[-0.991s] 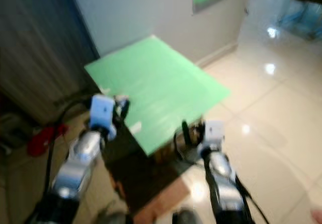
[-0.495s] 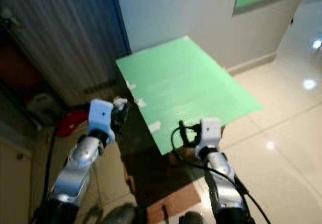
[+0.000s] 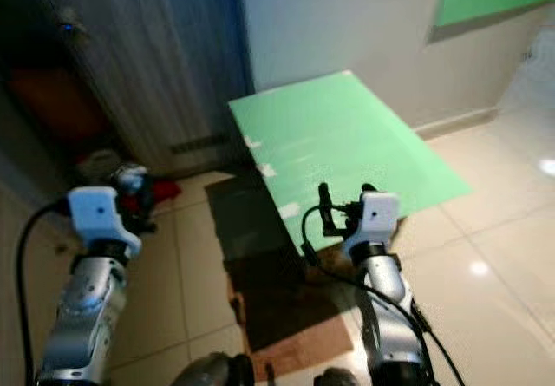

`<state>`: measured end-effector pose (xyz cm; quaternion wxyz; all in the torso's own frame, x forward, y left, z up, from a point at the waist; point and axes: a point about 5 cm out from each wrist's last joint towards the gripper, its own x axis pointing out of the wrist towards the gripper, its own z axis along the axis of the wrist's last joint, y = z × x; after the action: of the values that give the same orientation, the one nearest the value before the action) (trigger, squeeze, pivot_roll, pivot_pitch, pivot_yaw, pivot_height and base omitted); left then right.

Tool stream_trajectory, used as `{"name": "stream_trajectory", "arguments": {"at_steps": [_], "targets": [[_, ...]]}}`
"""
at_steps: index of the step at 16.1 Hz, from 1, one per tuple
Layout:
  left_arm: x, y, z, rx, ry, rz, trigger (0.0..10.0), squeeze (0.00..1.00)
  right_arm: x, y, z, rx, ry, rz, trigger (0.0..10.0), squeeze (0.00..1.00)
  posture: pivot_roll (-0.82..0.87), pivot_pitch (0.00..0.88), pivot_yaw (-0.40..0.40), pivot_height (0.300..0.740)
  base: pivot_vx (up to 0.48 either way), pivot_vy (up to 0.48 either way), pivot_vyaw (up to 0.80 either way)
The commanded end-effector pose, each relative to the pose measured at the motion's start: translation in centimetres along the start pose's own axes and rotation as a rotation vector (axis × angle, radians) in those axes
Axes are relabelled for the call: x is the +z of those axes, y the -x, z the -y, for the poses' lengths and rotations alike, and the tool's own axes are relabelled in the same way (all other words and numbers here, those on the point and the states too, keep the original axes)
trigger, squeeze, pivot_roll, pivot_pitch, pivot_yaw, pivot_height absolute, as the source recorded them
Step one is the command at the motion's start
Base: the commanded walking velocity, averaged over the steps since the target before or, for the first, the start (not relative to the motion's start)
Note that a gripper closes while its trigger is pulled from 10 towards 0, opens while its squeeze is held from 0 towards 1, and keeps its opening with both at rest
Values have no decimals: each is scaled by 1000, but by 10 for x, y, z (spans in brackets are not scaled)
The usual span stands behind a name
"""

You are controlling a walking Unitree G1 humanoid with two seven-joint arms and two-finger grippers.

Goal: Hang keys on a hook

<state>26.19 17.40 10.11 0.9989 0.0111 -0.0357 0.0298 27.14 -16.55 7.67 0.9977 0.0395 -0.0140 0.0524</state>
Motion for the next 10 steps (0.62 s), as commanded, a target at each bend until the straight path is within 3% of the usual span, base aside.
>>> {"name": "stream_trajectory", "arguments": {"at_steps": [1, 8, 10], "targets": [[2, -1, 4, 19, -10, 11, 0, 0, -1, 3, 3, -19, 2, -2, 10000, 0, -149, 55, 109, 740, 0, 0, 0], [0, 0, 16, -8, -37, -7, 0, 0, -8, -4, -4, 19, 14, -58, 10000, 71, -150, 70, 104, 740, 0, 0, 0], [2, -5, 18, -8, -56, 0, 0, 0, -10, -4, -9, 39, 6, -69, 10000, 71, -143, 74, 101, 740, 0, -480, 0]]}}
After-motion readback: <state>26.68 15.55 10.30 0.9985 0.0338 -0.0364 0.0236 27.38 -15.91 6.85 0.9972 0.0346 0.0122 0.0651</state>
